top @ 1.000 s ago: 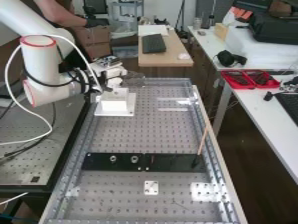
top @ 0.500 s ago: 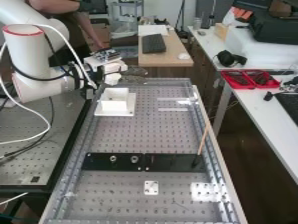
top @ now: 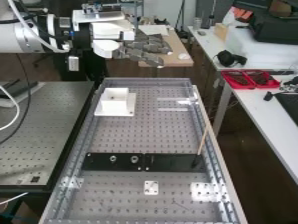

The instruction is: Grab the smaller nut and place it in the white container

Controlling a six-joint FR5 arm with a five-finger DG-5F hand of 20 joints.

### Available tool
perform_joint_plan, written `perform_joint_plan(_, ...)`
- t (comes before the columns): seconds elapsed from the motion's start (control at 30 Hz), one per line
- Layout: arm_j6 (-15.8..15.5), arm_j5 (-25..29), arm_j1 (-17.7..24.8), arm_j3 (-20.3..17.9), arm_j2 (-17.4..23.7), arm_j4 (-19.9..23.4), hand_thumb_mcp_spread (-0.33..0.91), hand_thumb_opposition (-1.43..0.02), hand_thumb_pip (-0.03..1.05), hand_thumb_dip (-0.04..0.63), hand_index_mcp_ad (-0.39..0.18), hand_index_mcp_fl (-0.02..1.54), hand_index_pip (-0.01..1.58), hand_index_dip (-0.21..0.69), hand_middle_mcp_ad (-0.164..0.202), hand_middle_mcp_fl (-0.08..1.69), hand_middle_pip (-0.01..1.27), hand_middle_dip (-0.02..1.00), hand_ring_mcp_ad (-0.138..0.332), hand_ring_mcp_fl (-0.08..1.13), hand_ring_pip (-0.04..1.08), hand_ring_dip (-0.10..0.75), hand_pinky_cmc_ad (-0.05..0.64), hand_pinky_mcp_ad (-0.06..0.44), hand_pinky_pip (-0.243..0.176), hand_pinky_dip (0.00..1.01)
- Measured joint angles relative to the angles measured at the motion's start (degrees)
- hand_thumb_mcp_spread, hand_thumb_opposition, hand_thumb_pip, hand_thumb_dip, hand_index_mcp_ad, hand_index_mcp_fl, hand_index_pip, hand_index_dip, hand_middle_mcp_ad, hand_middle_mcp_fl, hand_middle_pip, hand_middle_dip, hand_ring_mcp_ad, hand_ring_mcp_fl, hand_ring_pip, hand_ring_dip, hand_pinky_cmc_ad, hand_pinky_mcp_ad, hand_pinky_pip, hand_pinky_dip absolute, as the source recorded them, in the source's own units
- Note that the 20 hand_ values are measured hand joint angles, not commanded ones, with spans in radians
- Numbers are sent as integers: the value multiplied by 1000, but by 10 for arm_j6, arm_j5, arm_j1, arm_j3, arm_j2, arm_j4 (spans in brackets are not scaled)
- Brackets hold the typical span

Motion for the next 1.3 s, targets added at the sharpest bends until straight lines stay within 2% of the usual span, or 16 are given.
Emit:
perform_joint_plan(0.07,12,24,-3,5,4,-3,236,-744,651,188,-164,37,435,164,73,12,134,237,113,12,93,136,323,278,-28,244)
perform_joint_plan(0.13,26,72,-6,11,13,-6,211,-730,651,161,-154,68,328,168,75,14,134,237,127,12,93,136,323,290,-33,244)
perform_joint_plan(0.23,32,114,-7,14,20,-8,211,-710,620,145,-155,106,218,168,77,14,134,237,143,12,91,136,328,293,-44,255)
perform_joint_plan(0.4,43,164,-7,21,24,-11,211,-709,607,115,-155,129,164,218,77,14,134,237,147,12,91,134,363,293,-75,278)
perform_joint_plan(0.6,48,185,-7,31,19,-12,213,-698,607,113,-155,129,115,227,77,12,134,237,148,12,91,134,379,293,-75,278)
perform_joint_plan(0.87,52,185,-11,48,10,-26,213,-698,607,113,-155,129,103,257,77,12,134,237,148,12,91,134,379,297,-79,291)
perform_joint_plan(1.3,58,187,-11,52,13,-24,213,-702,602,115,-155,222,87,264,77,14,134,237,148,12,91,134,379,297,-79,291)
